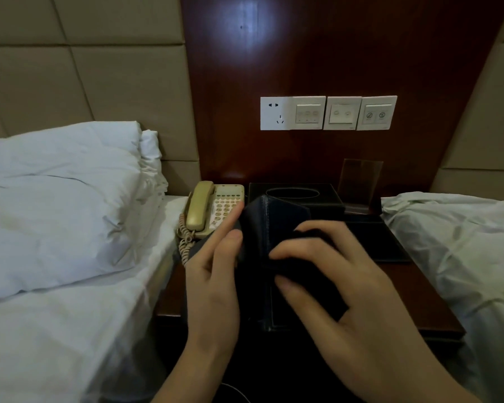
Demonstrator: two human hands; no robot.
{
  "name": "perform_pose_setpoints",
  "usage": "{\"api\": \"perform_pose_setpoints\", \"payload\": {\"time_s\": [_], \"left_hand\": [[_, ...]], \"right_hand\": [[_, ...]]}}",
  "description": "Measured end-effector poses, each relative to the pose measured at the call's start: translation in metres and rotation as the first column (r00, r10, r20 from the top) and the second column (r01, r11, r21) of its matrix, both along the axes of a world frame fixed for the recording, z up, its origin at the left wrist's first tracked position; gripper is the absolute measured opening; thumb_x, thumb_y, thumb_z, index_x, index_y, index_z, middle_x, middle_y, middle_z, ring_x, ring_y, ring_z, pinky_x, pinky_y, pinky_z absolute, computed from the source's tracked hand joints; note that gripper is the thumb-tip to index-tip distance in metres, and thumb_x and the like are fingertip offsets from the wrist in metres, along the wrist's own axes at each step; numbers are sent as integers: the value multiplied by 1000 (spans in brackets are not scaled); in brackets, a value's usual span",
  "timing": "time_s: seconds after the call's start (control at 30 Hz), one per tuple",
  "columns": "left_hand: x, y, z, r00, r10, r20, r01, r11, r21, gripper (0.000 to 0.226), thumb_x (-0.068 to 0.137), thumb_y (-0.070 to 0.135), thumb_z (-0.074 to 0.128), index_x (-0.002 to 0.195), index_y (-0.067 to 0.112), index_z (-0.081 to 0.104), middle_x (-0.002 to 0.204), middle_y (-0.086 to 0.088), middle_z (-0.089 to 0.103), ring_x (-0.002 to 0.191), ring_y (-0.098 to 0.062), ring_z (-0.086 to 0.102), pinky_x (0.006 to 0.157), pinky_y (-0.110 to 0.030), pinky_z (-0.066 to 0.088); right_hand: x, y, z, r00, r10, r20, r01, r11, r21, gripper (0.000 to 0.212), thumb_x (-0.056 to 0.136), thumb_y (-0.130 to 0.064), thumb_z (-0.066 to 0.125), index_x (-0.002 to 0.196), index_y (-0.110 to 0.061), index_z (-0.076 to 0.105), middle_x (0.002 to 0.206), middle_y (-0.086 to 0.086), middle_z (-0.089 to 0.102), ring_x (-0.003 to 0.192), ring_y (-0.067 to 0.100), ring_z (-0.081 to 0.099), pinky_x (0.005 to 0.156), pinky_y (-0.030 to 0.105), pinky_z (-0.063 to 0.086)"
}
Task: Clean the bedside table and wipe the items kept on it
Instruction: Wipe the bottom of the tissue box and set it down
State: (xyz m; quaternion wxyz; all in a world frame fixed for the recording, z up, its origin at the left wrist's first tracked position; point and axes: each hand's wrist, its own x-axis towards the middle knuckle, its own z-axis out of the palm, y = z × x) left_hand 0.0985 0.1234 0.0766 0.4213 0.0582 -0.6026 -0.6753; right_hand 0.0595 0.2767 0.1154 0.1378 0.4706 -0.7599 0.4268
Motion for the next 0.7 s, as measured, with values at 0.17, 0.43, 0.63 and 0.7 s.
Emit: {"api": "perform_pose_setpoints", "payload": {"time_s": [0.17, 0.43, 0.63, 0.7], "left_hand": [[-1, 4, 3, 997, 76, 10, -76, 997, 3, 47, 85, 42, 55, 127, 29, 72, 125, 9, 74, 127, -19, 63, 113, -55, 44], [-5, -4, 8, 987, 160, 30, -161, 987, 20, 34, 99, 27, 50, 125, 32, 72, 135, 7, 67, 131, -13, 60, 112, -47, 47], [-12, 0, 17, 984, 165, 67, -171, 981, 93, 44, 88, 38, 51, 124, 29, 74, 125, 13, 73, 127, -8, 62, 113, -45, 46], [-13, -1, 18, 981, 182, 67, -189, 975, 117, 46, 87, 38, 50, 126, 28, 74, 126, 13, 73, 127, -7, 62, 114, -44, 46]], "right_hand": [[-15, -1, 2, 993, -98, 67, 104, 991, -88, 16, 90, -42, 58, 106, -45, 60, 117, -24, 51, 109, -8, 52, 87, 12, 45], [-4, -2, 0, 999, -49, 9, 49, 997, -55, 15, 91, -37, 62, 104, -45, 61, 118, -23, 51, 107, -7, 55, 87, 8, 41], [10, -2, -3, 999, -23, -22, 22, 999, -27, 18, 84, -46, 58, 102, -46, 61, 117, -22, 52, 105, -6, 57, 84, 6, 41], [7, -4, -8, 998, -66, -21, 64, 996, -66, 17, 87, -46, 58, 103, -45, 62, 117, -21, 53, 106, -5, 57, 86, 7, 42]]}}
